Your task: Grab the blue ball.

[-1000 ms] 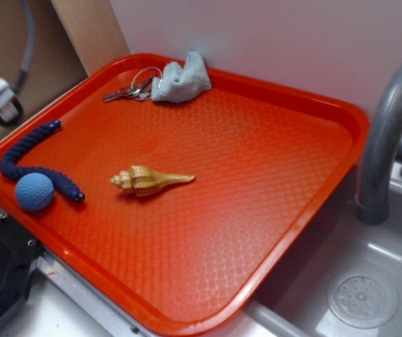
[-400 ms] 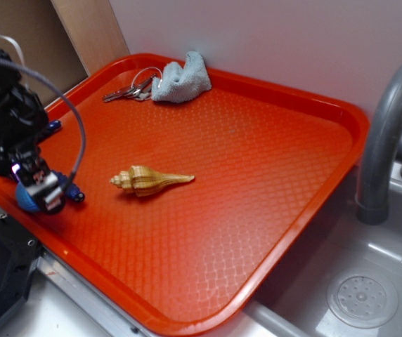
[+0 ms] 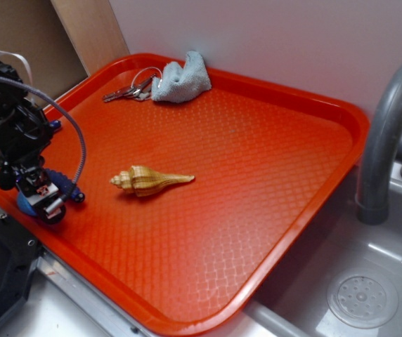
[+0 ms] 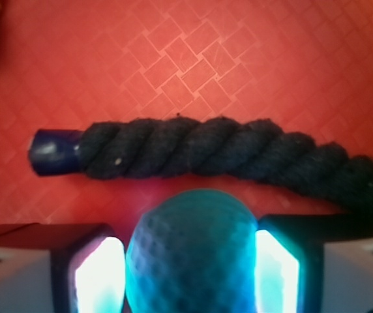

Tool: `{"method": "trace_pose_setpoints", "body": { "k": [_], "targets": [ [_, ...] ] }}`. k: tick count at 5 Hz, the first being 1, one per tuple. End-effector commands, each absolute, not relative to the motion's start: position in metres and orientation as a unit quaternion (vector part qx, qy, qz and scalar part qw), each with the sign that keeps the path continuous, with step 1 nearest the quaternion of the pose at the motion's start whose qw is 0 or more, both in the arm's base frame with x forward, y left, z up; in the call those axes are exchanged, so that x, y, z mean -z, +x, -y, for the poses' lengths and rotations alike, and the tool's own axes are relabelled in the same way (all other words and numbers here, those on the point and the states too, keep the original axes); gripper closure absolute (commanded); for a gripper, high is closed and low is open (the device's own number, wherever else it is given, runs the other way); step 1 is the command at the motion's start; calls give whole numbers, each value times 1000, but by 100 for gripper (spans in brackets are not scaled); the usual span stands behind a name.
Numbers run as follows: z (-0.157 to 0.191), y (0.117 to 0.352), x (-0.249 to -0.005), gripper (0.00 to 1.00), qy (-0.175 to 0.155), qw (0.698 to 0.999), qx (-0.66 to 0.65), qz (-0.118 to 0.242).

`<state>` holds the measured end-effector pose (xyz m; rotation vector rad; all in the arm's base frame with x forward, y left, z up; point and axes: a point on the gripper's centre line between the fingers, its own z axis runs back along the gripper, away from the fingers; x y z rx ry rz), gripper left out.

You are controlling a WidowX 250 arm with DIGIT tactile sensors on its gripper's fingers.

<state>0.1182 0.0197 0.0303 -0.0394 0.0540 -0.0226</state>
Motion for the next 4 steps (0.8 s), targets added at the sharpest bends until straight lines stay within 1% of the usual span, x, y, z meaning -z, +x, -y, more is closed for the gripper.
{"method": "trace_pose_setpoints", "body": {
  "k": [1,2,3,4],
  "targets": [
    [-14,142,-93,100,10,999,15,40],
    [5,174,-144,100,1,998,19,63],
    [27,196,-195,100,-23,995,73,64],
    [30,195,-222,100,-1,997,48,65]
  ]
}}
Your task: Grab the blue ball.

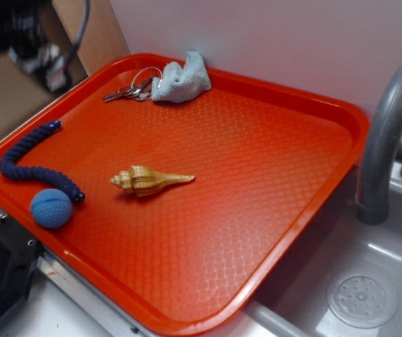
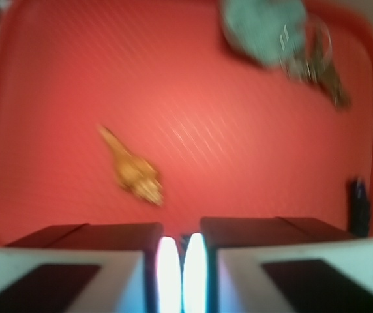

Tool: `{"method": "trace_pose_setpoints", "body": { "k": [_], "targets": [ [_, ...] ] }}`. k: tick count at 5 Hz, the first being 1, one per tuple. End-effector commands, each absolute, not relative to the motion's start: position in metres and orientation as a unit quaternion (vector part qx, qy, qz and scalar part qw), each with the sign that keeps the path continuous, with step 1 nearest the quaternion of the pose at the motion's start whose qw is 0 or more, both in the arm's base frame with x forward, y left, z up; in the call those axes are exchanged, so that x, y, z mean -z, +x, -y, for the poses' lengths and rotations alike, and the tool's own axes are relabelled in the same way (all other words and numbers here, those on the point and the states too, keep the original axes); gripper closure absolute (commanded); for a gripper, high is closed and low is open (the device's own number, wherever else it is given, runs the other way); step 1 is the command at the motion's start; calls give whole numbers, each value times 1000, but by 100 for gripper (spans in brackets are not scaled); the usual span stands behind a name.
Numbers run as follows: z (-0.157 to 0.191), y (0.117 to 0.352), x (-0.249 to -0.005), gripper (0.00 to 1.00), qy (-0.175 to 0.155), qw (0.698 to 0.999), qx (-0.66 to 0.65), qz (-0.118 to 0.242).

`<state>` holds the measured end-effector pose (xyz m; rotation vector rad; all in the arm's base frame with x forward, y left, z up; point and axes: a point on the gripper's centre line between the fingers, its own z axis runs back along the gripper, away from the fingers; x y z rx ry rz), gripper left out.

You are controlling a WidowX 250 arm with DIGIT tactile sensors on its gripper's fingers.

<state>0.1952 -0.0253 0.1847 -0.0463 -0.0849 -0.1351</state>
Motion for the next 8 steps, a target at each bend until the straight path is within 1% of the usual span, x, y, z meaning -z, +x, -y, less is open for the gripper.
{"method": "trace_pose_setpoints", "body": {
  "k": [1,2,3,4,5,6,7,8],
  "targets": [
    [23,183,-207,0,18,998,26,48],
    [5,160,-180,0,28,999,-12,24],
    [-7,141,-142,0,30,999,-41,4],
    [-15,134,-115,0,40,999,-36,0],
    [-8,134,-83,0,23,1000,-21,0],
    [10,129,-64,0,28,1000,4,-14],
    [23,125,-43,0,14,999,21,-28],
    [21,120,-27,0,20,998,18,-51]
  ]
}}
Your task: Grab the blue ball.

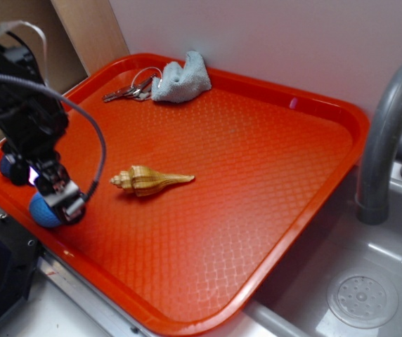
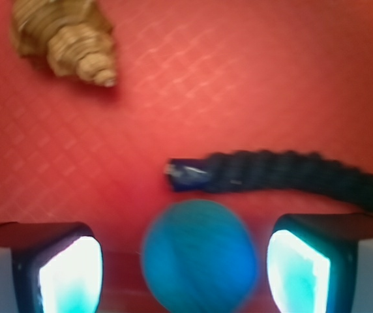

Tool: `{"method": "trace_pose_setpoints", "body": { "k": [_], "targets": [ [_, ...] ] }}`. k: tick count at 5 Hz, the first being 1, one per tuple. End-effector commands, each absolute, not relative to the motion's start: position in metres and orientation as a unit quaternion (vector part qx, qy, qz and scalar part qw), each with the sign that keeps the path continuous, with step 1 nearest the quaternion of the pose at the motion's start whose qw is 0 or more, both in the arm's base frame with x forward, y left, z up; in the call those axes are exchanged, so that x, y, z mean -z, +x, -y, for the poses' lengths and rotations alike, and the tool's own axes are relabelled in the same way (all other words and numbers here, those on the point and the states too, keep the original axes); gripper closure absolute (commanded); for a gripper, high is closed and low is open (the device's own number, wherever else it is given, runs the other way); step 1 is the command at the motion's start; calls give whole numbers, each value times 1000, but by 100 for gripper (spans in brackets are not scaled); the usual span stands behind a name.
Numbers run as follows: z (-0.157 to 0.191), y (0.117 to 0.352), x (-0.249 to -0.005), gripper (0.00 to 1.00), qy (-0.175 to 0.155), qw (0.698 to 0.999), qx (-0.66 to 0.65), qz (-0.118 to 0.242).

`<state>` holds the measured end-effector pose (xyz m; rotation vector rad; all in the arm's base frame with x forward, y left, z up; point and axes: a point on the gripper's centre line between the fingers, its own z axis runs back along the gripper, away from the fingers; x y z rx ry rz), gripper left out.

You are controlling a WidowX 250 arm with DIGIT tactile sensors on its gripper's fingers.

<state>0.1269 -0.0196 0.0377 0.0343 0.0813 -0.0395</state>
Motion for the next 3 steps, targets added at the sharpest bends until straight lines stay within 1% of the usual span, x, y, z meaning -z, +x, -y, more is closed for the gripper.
{"method": "trace_pose_setpoints", "body": {
  "k": [1,2,3],
  "targets": [
    [9,109,-19,0,41,996,11,-72],
    [-7,103,-22,0,59,996,-2,-68],
    [-18,102,-28,0,51,997,-9,-57]
  ]
}}
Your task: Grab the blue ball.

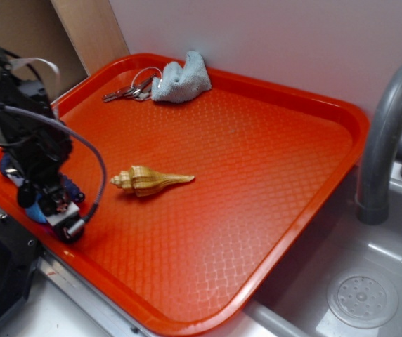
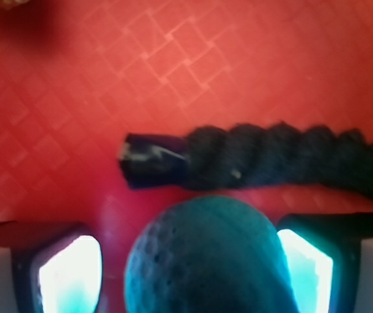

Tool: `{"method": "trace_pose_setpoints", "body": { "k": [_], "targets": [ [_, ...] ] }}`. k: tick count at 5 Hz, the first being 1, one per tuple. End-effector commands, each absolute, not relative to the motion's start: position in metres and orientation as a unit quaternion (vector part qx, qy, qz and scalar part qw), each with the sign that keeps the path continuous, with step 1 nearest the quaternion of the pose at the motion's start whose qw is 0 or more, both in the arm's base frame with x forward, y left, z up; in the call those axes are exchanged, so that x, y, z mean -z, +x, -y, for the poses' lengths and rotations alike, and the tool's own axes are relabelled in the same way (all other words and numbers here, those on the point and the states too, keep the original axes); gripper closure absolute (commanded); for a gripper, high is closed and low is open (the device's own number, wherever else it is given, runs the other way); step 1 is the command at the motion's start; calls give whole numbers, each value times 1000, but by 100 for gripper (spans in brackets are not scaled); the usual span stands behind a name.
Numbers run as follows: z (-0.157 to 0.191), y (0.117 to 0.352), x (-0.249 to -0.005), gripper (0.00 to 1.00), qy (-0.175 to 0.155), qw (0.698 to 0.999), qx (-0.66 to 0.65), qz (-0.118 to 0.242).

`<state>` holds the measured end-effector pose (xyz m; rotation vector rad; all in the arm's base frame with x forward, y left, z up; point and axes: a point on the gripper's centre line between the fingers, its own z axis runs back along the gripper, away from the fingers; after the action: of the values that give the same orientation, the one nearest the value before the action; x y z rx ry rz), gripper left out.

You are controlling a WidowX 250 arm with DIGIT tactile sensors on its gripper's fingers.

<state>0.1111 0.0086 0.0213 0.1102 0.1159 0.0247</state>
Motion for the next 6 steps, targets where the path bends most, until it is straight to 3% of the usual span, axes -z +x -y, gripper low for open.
{"method": "trace_pose_setpoints", "body": {
  "k": [1,5,6],
  "targets": [
    [-17,103,-27,100,34,998,-9,-55],
    [-24,111,-29,100,34,998,-12,-47],
    [-29,139,-75,100,49,998,-24,-8]
  ]
}}
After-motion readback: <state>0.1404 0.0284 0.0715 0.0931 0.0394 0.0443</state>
